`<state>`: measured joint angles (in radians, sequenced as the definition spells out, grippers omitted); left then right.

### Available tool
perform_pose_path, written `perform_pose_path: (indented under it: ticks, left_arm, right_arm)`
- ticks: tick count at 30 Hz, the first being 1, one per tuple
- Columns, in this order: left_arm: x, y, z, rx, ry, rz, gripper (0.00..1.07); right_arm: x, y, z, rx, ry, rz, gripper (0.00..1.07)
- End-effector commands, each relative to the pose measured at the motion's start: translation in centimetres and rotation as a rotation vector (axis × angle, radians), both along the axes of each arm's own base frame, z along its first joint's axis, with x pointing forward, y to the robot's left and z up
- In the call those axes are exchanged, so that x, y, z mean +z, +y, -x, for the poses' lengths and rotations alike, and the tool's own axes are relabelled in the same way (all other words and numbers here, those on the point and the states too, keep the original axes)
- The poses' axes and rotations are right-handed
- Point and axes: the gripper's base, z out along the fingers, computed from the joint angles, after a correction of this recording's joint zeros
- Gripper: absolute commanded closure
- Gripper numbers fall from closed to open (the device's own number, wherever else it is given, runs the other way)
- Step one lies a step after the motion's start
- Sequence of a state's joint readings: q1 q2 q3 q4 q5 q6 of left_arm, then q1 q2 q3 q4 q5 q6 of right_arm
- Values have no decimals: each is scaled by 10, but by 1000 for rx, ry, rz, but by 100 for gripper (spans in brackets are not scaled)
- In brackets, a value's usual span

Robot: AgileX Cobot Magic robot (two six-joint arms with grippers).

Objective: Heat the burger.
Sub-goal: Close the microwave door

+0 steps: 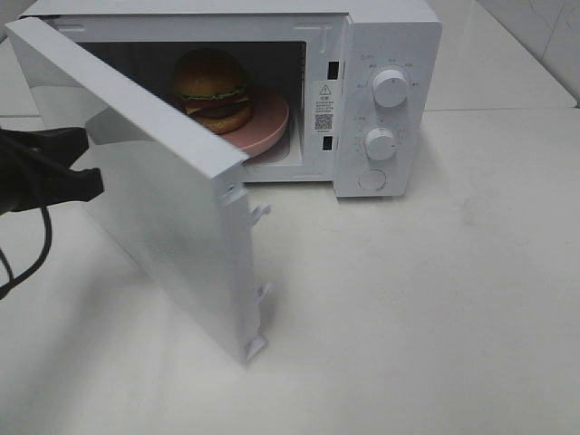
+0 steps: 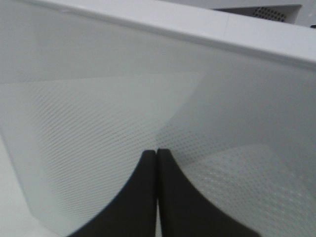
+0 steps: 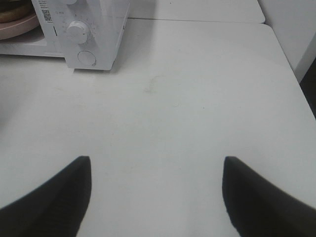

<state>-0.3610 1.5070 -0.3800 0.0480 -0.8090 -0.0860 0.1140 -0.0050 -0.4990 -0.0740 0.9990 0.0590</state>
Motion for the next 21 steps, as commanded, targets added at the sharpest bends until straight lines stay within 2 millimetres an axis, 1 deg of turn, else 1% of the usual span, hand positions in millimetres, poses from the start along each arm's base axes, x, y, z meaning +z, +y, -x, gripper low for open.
perform_pose_path:
  ticks: [1, 2, 4, 5, 7, 8, 9, 10, 11, 12, 13, 15, 16, 18, 19, 20, 21]
  left_arm:
    - [4, -16, -7, -38, -30, 15, 107]
    - [4, -16, -7, -38, -30, 15, 107]
    - [3, -30, -13, -40, -25, 18, 107]
    - [3, -30, -13, -40, -25, 18, 107]
    - [4, -40, -18, -31, -24, 27, 107]
    - [4, -40, -18, -31, -24, 27, 107]
    - [4, -49, -22, -31, -16, 22, 107]
    - [3, -53, -23, -31, -6, 22, 107]
    - [3, -53, -23, -31, -6, 22, 107]
    - [4, -61, -26, -33, -3, 12, 107]
    - [4, -61, -26, -33, -3, 12, 107]
    - [7, -73, -31, -33, -14, 11, 107]
    - [7, -73, -31, -33, -14, 11, 107]
    - [7, -86, -37, -39, -2, 13, 107]
    - [7, -86, -37, -39, -2, 13, 107]
    - [8, -94, -41, -49, 6, 21, 107]
    - [8, -94, -41, -49, 6, 21, 107]
  right_arm:
    - [0, 0, 4, -5, -30, 0, 35]
    - [0, 0, 4, -5, -30, 0, 35]
    - [0, 0, 4, -5, -30, 0, 35]
    - [0, 0, 4, -5, -30, 0, 35]
    - [0, 0, 4, -5, -30, 0, 35]
    - [0, 0, 4, -5, -30, 0, 35]
    - [0, 0, 4, -5, -30, 0, 35]
    - [0, 0, 4, -5, -30, 0, 35]
    - [0, 0, 4, -5, -30, 0, 35]
    - [0, 0, 4, -5, -30, 0, 35]
    - [0, 0, 4, -5, -30, 0, 35]
    - [0, 0, 4, -5, -30, 0, 35]
    - [0, 0, 4, -5, -30, 0, 35]
    - [0, 0, 4, -5, -30, 0, 35]
    - [0, 0, 4, -5, -30, 0, 35]
    - [0, 0, 4, -5, -30, 0, 35]
    - [0, 0, 4, -5, -30, 0, 35]
